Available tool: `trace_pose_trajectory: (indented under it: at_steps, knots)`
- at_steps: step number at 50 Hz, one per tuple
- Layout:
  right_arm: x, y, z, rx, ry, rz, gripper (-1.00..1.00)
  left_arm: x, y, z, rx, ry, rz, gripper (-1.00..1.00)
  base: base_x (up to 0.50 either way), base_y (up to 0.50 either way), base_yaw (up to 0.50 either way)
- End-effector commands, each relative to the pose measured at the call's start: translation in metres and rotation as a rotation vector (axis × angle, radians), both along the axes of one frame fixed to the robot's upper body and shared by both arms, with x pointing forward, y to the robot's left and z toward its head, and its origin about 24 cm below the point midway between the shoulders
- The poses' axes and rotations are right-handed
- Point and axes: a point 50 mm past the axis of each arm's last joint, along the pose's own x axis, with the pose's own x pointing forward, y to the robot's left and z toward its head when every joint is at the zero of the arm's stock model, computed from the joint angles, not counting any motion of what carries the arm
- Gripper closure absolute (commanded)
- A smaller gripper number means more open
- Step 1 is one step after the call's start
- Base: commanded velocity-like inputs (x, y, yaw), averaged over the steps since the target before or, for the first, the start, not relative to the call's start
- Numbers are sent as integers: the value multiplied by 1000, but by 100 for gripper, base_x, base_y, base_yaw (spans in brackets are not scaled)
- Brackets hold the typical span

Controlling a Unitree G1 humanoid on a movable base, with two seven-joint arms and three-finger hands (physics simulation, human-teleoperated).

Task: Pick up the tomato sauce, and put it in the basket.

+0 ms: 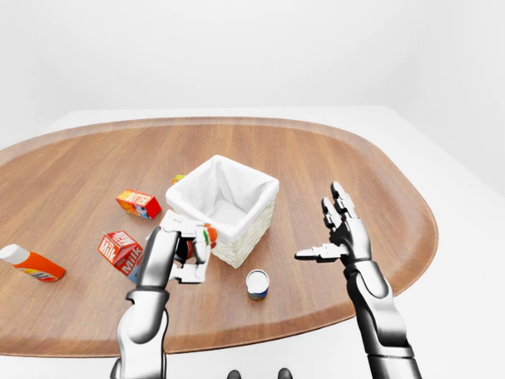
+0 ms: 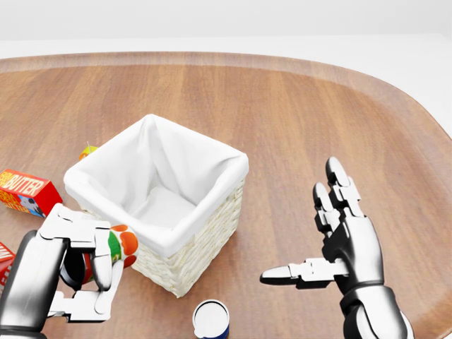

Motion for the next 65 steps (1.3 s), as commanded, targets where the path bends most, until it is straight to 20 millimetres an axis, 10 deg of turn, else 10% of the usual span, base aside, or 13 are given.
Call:
trace_pose_trajectory:
  at_steps: [1, 65]
  knots:
    - [1, 0, -2, -2, 8, -1, -100, 2, -2, 9, -1, -46, -7, 100, 0, 0, 0]
    - [3, 0, -4, -4, 18, -5, -100, 60, -12, 62, 122, -211, -118, 100, 0, 0, 0]
